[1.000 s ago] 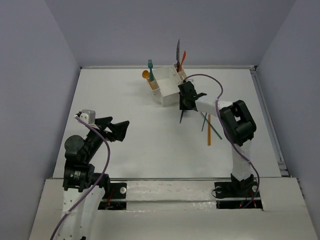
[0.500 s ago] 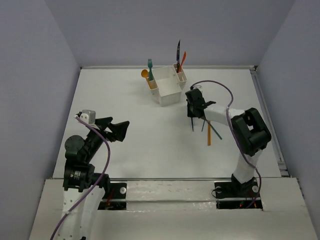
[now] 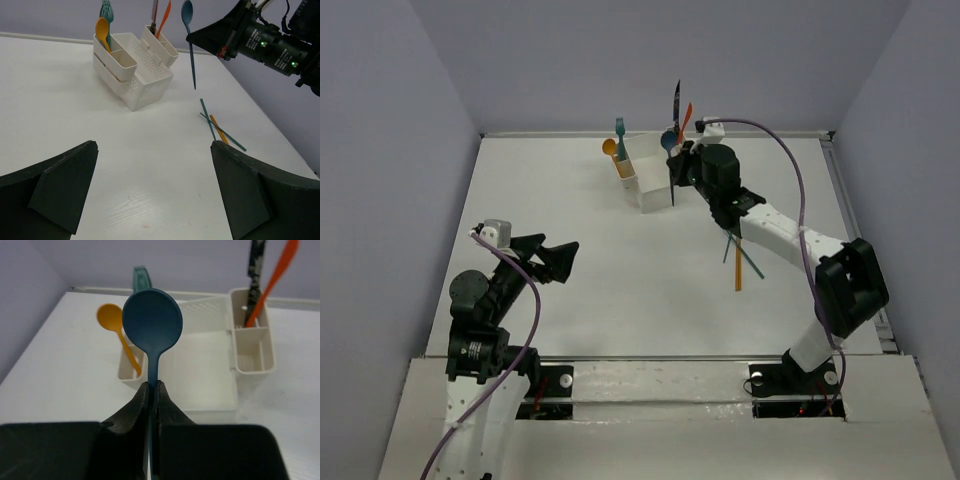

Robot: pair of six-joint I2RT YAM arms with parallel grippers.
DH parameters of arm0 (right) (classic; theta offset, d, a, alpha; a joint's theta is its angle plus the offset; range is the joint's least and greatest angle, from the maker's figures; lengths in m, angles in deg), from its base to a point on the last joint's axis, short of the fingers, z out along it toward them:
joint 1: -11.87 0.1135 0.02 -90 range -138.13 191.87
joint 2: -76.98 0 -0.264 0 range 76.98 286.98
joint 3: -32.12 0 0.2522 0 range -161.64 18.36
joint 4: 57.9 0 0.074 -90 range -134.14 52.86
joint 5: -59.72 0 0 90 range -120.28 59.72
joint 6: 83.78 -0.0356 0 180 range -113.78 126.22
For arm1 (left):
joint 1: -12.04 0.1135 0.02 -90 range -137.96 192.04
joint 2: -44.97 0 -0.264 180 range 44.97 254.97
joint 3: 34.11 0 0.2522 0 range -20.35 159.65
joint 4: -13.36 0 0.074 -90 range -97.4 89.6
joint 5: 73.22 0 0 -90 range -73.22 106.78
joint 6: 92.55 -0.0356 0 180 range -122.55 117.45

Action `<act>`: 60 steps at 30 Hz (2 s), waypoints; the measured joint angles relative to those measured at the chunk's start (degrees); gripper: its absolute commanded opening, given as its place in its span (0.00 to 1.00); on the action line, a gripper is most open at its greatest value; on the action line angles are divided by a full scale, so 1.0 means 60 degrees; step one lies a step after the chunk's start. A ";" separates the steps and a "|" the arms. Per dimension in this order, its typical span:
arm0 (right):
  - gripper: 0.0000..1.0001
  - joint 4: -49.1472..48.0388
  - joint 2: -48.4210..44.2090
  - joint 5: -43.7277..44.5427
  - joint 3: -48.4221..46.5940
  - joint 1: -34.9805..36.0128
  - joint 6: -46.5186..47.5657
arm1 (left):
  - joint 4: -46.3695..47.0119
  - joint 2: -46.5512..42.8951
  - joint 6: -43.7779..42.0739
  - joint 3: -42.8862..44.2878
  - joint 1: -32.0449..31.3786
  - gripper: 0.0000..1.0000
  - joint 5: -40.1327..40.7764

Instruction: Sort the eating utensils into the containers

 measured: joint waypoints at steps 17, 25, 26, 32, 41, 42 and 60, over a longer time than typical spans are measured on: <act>0.00 -0.3610 0.4535 -0.0794 -0.4743 0.0812 0.1439 | 0.0000 0.0011 0.0004 0.0000 -0.0171 0.99 -0.0124; 0.00 -0.3909 0.5577 -0.0962 -0.5078 0.0849 0.1432 | 0.0007 0.0120 0.0004 0.0000 -0.0244 0.99 -0.0219; 0.00 -0.3960 0.5679 -0.0969 -0.5093 0.0849 0.1432 | 0.0004 0.0124 0.0004 0.0000 -0.0255 0.99 -0.0219; 0.00 -0.4069 0.6124 -0.0976 -0.5093 0.0849 0.1548 | 0.0004 0.0131 0.0000 0.0000 -0.0266 0.99 -0.0219; 0.33 -0.5078 0.6124 -0.0991 -0.4404 0.0849 0.1912 | 0.0004 0.0138 0.0000 0.0000 -0.0295 0.99 -0.0219; 0.44 -0.5147 0.6124 -0.0991 -0.4211 0.0849 0.1938 | 0.0007 0.0138 -0.0004 0.0000 -0.0295 0.99 -0.0219; 0.43 -0.4998 0.1953 -0.0605 -0.0448 0.0849 0.1512 | 0.0004 0.0120 -0.0004 0.0000 0.0080 0.99 -0.0215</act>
